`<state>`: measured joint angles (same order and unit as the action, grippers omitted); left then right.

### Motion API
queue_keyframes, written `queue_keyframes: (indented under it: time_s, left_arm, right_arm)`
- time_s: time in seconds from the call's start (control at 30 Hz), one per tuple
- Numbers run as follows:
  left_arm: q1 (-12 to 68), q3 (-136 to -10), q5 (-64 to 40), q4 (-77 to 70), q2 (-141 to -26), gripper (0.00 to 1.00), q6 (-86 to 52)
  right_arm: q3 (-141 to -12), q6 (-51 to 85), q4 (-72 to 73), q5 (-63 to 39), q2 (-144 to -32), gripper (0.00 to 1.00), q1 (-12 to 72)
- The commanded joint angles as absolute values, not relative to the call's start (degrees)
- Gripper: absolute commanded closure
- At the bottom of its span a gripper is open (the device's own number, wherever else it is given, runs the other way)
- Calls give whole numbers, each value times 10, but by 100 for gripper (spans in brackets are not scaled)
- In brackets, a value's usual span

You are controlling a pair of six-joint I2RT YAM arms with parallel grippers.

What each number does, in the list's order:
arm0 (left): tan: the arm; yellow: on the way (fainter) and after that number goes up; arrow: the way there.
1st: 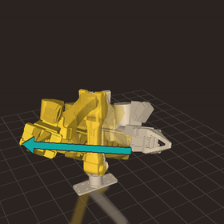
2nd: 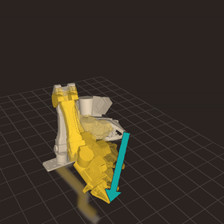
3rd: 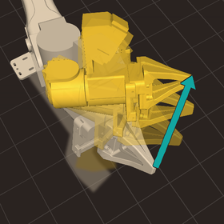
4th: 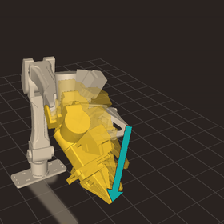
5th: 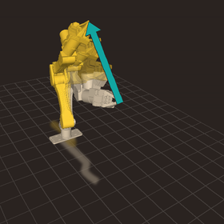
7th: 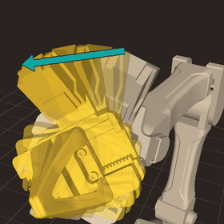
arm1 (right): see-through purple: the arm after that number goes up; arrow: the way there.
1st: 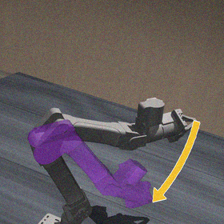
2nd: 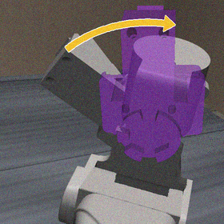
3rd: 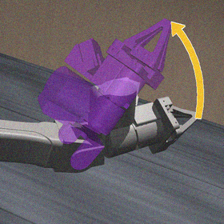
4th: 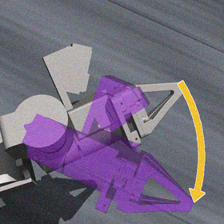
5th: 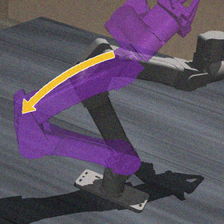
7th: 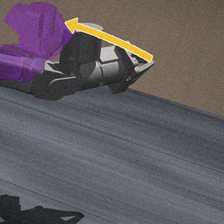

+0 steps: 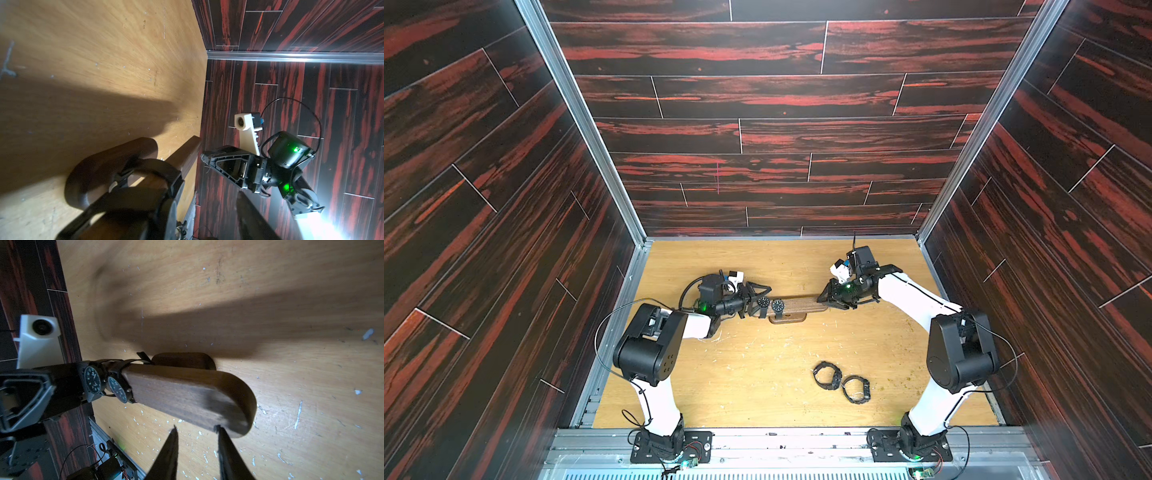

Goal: Place watch on stand
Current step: Place the watch on the stand.

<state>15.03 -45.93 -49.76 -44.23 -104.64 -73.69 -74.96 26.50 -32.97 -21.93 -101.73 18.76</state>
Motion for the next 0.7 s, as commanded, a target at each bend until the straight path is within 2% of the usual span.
queue_keyframes:
  time_s: [0.0,0.2,0.67]
  left_arm:
    - [154,-474,-481,-262,-1009,35,-643]
    - [162,-537,-449,-21,-969,23,-498]
    - [182,-578,-421,46,-987,18,-468]
  right_arm:
    - [-749,263,-332,-220,-1020,66,191]
    - [-750,261,-330,-222,-1020,66,191]
    - [-749,261,-329,-225,-1019,66,191]
